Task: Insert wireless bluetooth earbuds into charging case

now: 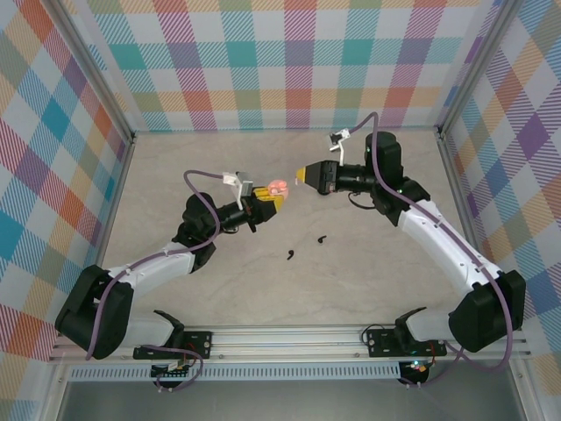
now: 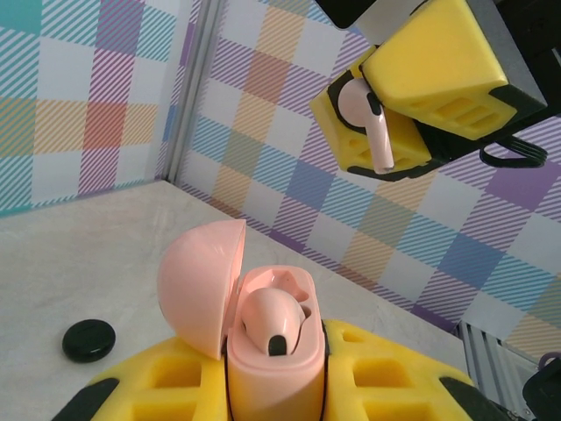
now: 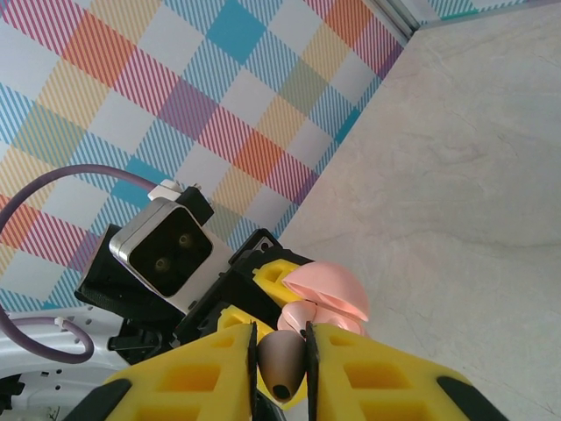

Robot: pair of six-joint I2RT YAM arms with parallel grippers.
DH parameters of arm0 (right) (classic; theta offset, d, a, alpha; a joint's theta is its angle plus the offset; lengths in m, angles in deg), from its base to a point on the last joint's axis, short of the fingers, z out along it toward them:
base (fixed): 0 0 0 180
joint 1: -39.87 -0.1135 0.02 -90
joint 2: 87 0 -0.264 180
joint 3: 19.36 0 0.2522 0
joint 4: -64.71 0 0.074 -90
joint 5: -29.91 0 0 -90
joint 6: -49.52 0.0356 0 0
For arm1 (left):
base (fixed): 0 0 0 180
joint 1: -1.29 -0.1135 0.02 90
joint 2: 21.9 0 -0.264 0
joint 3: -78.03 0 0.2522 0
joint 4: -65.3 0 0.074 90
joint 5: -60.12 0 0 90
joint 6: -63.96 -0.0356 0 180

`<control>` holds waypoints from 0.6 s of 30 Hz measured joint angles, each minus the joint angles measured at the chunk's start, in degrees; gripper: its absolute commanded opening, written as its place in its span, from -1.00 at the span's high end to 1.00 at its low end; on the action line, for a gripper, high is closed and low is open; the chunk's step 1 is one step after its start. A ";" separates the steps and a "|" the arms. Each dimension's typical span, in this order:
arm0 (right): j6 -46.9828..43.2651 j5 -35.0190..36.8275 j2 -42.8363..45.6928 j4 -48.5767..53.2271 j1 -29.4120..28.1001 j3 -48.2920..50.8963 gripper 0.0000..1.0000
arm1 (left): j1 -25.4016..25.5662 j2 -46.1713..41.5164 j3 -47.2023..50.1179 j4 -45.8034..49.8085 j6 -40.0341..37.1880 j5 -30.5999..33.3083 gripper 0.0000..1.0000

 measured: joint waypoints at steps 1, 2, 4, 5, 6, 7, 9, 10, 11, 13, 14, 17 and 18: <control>-0.11 0.31 0.00 -0.02 -0.42 0.00 0.53 | 0.17 0.00 0.00 -0.07 0.00 0.02 0.72; -0.24 0.74 0.00 -0.02 -0.96 -0.02 0.53 | 0.33 0.00 0.00 -0.15 0.00 0.02 0.71; -0.68 1.44 -0.02 -0.02 -1.77 -0.02 0.53 | 0.59 0.00 0.00 -0.46 0.00 0.02 0.72; -1.05 1.77 -0.04 -0.02 -2.12 -0.02 0.53 | 0.68 0.00 0.00 -0.70 0.00 0.04 0.71; -1.20 2.03 -0.07 -0.02 -2.36 -0.04 0.53 | 0.74 0.00 0.00 -0.87 0.02 0.00 0.71; -1.40 2.32 -0.13 0.02 -2.64 -0.15 0.53 | 0.79 0.00 0.00 -1.01 0.02 0.02 0.71; -1.57 2.86 -0.44 0.02 -3.15 -0.55 0.53 | 0.83 0.00 0.00 -1.01 0.04 0.04 0.70; -1.73 2.93 -0.59 0.02 -3.39 -0.72 0.53 | 0.85 0.00 0.00 -0.98 0.07 0.04 0.71; -1.92 3.13 -0.72 0.04 -3.50 -0.92 0.52 | 0.94 0.00 -0.02 -1.01 0.11 0.04 0.70; -2.19 3.37 -1.09 0.04 -3.76 -1.27 0.52 | 1.05 0.00 -0.02 -0.96 0.26 0.04 0.70; -2.43 3.56 -1.22 0.07 -3.80 -1.42 0.52 | 1.11 0.00 -0.02 -0.94 0.26 0.04 0.70; -2.82 3.85 -1.44 0.11 -4.13 -1.53 0.52 | 1.16 0.00 -0.07 -0.81 0.39 0.07 0.70; -2.86 3.96 -1.46 0.15 -4.17 -1.53 0.52 | 1.16 0.00 -0.11 -0.81 0.48 0.07 0.70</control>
